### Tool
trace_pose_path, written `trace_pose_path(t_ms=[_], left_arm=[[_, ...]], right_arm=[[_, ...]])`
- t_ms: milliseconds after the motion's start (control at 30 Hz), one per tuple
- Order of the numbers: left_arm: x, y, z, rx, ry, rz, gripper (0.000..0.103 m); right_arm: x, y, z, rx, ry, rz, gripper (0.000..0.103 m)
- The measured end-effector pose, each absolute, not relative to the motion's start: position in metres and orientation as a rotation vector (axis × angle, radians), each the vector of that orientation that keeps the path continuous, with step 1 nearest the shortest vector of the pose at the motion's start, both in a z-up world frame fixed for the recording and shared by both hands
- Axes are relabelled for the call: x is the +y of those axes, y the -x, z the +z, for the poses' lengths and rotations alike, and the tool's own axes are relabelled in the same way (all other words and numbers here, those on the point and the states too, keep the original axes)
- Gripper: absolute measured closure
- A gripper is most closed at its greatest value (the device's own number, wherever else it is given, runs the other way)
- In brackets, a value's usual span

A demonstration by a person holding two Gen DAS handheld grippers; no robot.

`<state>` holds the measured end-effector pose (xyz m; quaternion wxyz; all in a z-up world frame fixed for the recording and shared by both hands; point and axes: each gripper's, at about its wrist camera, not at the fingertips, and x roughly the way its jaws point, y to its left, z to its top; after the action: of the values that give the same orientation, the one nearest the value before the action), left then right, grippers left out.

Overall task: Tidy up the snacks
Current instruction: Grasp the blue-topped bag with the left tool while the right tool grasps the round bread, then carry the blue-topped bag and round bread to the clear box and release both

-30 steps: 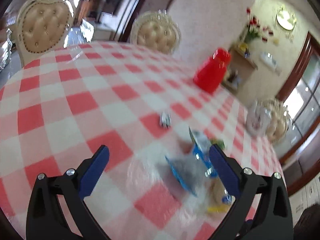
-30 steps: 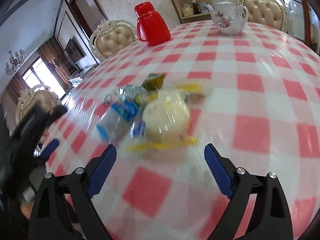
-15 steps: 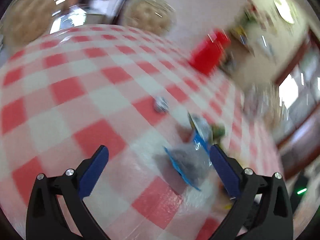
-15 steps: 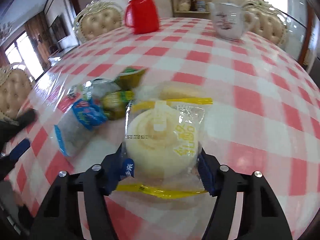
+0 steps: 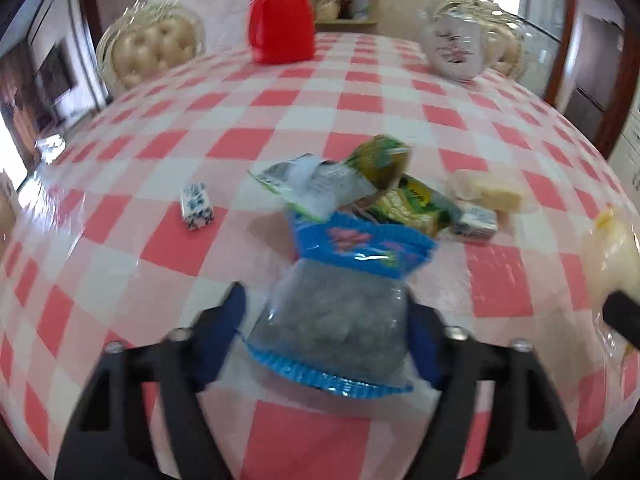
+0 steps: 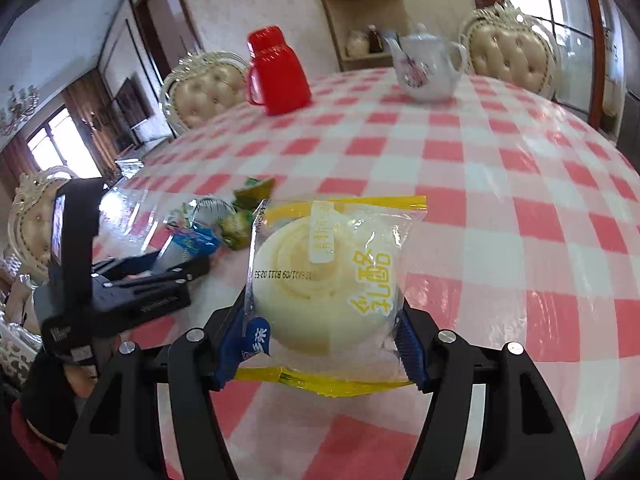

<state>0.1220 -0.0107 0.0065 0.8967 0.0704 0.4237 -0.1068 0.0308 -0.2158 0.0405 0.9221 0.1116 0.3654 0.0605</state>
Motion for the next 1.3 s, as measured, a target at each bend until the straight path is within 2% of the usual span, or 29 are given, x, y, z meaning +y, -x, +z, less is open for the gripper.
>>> trace_pose_path(t_ms=[33, 67, 267, 733, 1300], left_arm=[[-0.012, -0.118, 0.008, 0.864, -0.15, -0.221, 0.042], [-0.013, -0.114, 0.009, 0.858, -0.142, -0.227, 0.049], [-0.012, -0.099, 0.016, 0.819, -0.122, -0.215, 0.053], [0.005, -0.048, 0.028, 0.768, 0.005, -0.244, 0.055], [0.025, 0.011, 0.036, 0.702, 0.081, -0.165, 0.055]], right_arm=[[-0.214, -0.029, 0.042, 0.747, -0.226, 0.13, 0.04], [-0.214, -0.029, 0.043, 0.745, -0.224, 0.132, 0.04], [-0.211, -0.03, 0.04, 0.749, -0.209, 0.111, 0.04], [-0.213, -0.029, 0.031, 0.751, -0.257, 0.106, 0.04], [-0.19, 0.038, 0.035, 0.737, -0.308, 0.228, 0.04]])
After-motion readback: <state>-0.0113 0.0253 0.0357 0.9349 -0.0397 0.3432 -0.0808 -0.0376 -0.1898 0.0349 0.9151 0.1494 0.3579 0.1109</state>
